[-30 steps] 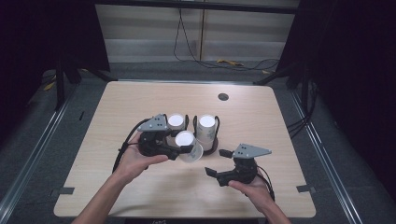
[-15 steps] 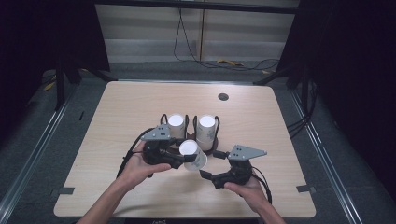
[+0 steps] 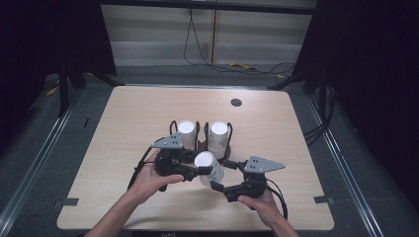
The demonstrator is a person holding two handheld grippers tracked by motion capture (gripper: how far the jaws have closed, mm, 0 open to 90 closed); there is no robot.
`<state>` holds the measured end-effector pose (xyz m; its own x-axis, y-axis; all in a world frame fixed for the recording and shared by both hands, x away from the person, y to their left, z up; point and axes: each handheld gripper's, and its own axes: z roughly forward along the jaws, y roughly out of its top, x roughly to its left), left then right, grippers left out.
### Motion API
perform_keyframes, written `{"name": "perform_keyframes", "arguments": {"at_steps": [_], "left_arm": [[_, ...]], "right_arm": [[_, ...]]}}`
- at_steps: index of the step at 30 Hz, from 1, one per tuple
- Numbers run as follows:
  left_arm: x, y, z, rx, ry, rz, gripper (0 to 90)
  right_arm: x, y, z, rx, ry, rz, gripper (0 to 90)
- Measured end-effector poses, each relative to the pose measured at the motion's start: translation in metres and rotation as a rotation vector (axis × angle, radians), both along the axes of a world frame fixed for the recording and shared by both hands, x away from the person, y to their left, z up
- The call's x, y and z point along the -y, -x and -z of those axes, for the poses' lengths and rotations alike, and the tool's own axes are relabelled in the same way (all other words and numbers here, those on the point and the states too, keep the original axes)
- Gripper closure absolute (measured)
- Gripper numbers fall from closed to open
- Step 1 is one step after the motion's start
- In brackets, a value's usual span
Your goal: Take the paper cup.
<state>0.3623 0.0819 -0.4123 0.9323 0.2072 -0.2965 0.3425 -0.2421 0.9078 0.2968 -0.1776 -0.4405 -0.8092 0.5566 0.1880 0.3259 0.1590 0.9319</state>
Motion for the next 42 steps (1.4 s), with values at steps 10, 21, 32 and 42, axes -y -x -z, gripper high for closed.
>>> {"name": "perform_keyframes", "arguments": {"at_steps": [10,21,32,42], "left_arm": [[-0.001,0.002,-0.01,0.001,0.045,0.011,35.8],[0.006,0.006,-0.015,-0.017,0.07,0.042,35.8],[0.005,0.007,-0.018,-0.032,0.096,0.059,35.8],[0.001,0.004,-0.016,-0.04,0.098,0.068,35.1]], "right_arm": [[0.0,0.002,-0.001,0.041,-0.032,-0.005,13.9],[-0.001,0.0,0.0,0.039,-0.059,0.004,14.3],[-0.002,0.002,0.0,0.038,-0.091,-0.012,14.7],[-0.003,0.0,0.001,0.019,-0.096,-0.041,22.9]]}}
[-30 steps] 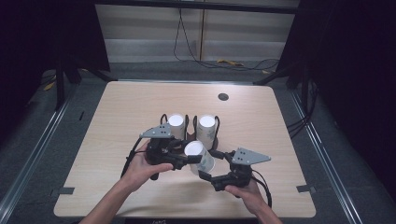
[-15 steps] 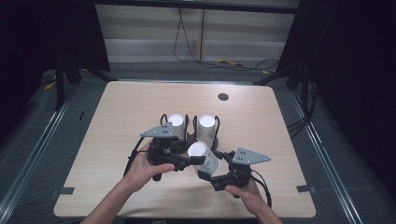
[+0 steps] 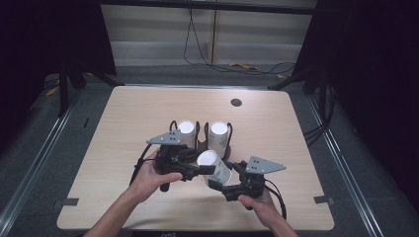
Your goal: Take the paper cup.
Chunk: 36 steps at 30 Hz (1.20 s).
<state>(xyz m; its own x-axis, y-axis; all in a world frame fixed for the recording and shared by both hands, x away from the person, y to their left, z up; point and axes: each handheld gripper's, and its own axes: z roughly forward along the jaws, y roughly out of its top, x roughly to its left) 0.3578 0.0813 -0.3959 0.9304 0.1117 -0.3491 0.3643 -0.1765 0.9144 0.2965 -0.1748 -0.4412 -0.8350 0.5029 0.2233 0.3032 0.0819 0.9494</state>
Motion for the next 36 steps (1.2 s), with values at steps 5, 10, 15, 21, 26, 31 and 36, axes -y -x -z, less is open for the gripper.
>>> {"name": "perform_keyframes", "arguments": {"at_steps": [5,10,15,21,26,31,36], "left_arm": [[-0.001,0.0,0.001,0.012,-0.002,0.0,33.3],[-0.002,-0.003,0.004,0.01,-0.036,-0.026,27.5],[-0.002,-0.003,0.006,0.012,-0.05,-0.022,26.1],[-0.003,-0.002,0.005,0.014,-0.043,-0.024,23.8],[-0.006,-0.003,0.002,0.039,-0.052,-0.021,22.8],[-0.008,-0.003,0.002,0.059,-0.064,-0.024,24.5],[-0.011,-0.003,0.001,0.071,-0.086,-0.026,24.5]], "right_arm": [[0.001,0.0,-0.001,0.001,0.004,-0.005,23.8],[0.002,-0.002,0.0,-0.022,0.012,-0.005,24.4],[0.002,-0.003,0.0,-0.028,0.016,-0.007,24.8],[0.001,-0.003,0.0,-0.033,0.028,-0.016,25.5],[0.001,-0.004,0.0,-0.048,0.043,-0.025,25.7],[0.001,-0.005,0.001,-0.054,0.079,-0.032,25.8],[0.002,-0.005,0.0,-0.057,0.121,-0.039,26.4]]}}
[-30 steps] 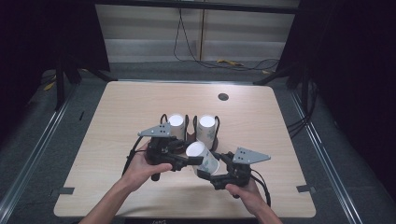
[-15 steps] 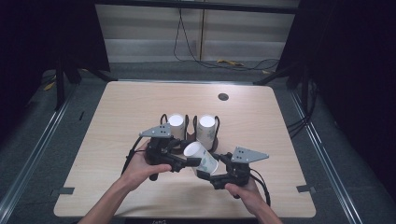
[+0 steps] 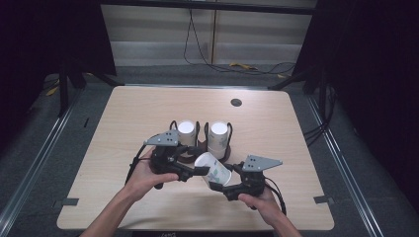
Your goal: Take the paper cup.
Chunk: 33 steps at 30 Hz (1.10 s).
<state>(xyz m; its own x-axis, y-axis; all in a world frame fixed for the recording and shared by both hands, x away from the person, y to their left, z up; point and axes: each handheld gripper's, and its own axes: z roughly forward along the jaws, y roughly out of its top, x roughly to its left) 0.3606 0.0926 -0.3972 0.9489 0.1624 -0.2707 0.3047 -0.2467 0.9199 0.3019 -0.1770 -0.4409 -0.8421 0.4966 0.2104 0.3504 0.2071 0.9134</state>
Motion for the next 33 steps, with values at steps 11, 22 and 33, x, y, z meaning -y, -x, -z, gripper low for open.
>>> {"name": "perform_keyframes", "arguments": {"at_steps": [11,22,33], "left_arm": [[0.002,0.004,0.004,0.025,-0.089,0.017,24.5],[0.007,0.007,0.008,0.032,-0.143,0.034,19.9],[0.008,0.006,0.011,0.024,-0.159,0.037,19.9]], "right_arm": [[0.002,0.001,-0.002,0.012,0.134,-0.017,27.4],[0.007,-0.003,-0.009,0.0,0.215,-0.068,28.8],[0.005,-0.008,-0.017,0.004,0.296,-0.121,29.4]]}}
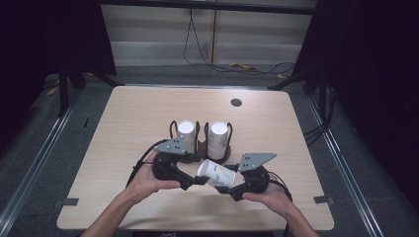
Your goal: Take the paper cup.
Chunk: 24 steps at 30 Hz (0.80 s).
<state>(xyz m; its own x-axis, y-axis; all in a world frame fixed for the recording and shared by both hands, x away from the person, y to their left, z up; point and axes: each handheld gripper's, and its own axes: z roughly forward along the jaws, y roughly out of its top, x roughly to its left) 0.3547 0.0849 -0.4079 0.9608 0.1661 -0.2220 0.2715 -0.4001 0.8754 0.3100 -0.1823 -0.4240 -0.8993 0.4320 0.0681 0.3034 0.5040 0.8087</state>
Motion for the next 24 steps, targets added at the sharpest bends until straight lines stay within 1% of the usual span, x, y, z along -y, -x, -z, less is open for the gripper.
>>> {"name": "perform_keyframes", "arguments": {"at_steps": [1,4,6,8,11,13,17,19,20,24], "left_arm": [[0.001,0.0,0.001,0.001,-0.014,0.0,19.9],[0.002,0.0,0.002,0.0,-0.017,0.009,20.5],[0.003,0.0,0.003,0.002,-0.016,0.006,20.4],[0.003,0.001,0.003,-0.001,-0.017,0.008,19.2],[0.003,0.001,0.003,0.005,-0.02,0.015,17.8],[0.003,0.001,0.003,0.002,-0.022,0.011,17.8],[0.002,0.0,0.004,0.001,-0.021,0.018,17.9],[0.002,0.0,0.004,0.002,-0.021,0.033,18.6],[0.002,0.0,0.004,0.003,-0.021,0.034,20.0],[0.003,0.0,0.005,0.005,-0.026,0.033,20.1]], "right_arm": [[-0.001,-0.001,-0.001,0.003,0.012,-0.004,29.5],[-0.001,-0.001,-0.002,0.002,0.026,-0.01,29.6],[-0.001,-0.001,-0.004,0.005,0.048,-0.019,29.6],[0.001,-0.003,-0.007,0.006,0.045,-0.026,29.9],[0.001,-0.004,-0.008,0.009,0.056,-0.033,30.3],[0.0,-0.004,-0.01,0.012,0.075,-0.043,30.9],[-0.001,-0.004,-0.011,0.012,0.089,-0.06,30.9],[-0.002,-0.005,-0.012,0.011,0.102,-0.067,30.9],[-0.003,-0.006,-0.012,0.007,0.105,-0.074,30.9],[-0.005,-0.01,-0.012,0.002,0.124,-0.083,30.7]]}}
